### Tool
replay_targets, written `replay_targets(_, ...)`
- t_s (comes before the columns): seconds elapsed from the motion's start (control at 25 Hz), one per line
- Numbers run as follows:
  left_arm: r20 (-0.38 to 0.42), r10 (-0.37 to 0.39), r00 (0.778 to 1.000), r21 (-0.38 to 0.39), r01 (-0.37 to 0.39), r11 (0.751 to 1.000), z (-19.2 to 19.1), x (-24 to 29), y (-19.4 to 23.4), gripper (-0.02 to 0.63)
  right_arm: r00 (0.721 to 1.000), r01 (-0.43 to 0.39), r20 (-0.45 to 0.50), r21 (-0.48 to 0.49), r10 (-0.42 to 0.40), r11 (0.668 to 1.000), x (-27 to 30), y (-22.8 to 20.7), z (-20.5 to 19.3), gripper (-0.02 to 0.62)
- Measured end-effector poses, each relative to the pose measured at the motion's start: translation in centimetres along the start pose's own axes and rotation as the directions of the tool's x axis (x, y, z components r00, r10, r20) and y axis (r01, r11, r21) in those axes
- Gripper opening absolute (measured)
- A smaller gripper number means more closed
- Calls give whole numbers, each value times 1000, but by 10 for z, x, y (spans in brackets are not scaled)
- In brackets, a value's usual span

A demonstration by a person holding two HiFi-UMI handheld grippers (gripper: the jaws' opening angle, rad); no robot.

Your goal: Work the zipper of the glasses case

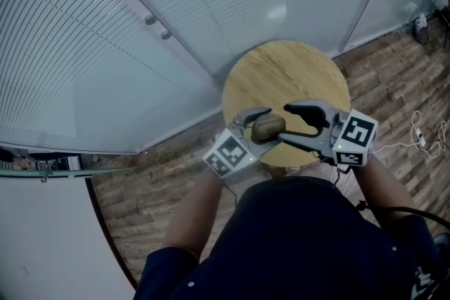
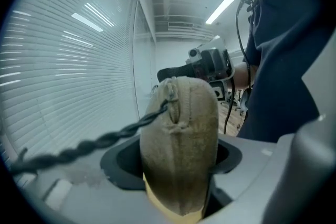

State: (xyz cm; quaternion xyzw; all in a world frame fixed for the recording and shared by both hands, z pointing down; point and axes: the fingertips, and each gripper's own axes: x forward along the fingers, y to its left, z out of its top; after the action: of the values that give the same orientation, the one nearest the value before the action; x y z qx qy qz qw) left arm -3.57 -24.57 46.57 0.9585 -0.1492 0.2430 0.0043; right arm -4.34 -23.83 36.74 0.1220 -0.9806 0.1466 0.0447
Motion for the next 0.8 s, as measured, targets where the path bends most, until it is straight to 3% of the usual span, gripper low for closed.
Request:
replay_targets(0.36, -91, -21, 996, 84, 29, 996, -11, 9, -8, 314, 994, -40, -104, -50, 35, 998, 28, 5, -7, 198)
replay_targets(0.56, -198, -18, 980, 168, 52, 984, -29, 14, -13, 314, 977, -87, -197, -34, 79, 996, 39, 10, -20, 184)
replay_targets(0.8, -242, -11, 970, 232, 69, 970, -40, 17, -11, 314, 958, -130, -262, -24, 120, 991, 56, 7, -36, 153)
